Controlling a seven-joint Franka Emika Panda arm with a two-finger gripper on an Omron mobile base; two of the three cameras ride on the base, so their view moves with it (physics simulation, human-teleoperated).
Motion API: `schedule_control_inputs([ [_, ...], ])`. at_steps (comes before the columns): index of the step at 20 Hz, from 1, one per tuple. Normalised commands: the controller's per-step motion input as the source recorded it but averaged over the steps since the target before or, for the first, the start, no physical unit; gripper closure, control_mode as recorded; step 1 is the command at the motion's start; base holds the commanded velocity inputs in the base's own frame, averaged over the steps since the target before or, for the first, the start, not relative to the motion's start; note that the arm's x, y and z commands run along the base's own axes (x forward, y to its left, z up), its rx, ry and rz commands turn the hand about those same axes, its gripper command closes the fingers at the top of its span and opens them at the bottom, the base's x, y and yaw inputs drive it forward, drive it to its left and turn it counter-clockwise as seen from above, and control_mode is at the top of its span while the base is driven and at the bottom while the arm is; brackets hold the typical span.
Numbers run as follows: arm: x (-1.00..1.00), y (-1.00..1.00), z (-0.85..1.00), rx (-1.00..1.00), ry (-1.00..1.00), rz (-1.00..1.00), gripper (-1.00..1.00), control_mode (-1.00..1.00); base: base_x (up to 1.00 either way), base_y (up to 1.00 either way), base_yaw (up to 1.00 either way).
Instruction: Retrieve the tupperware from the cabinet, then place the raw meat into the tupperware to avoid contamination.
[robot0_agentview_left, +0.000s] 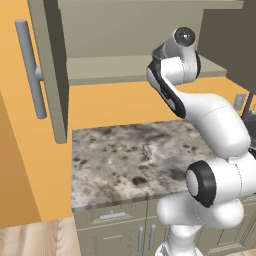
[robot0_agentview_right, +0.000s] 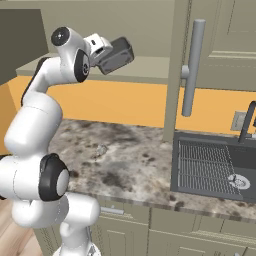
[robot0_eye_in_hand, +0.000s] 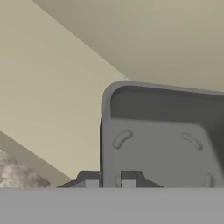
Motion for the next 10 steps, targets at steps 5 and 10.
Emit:
schedule_control_inputs([
  [5,-0.45,0.01,0.08,0.00,0.11,0.01,1.00,-1.00,0.00,0.00,0.00],
  [10,-0.47,0.05,0.03,0.00,0.16,0.03,1.00,-1.00,0.00,0.00,0.00],
])
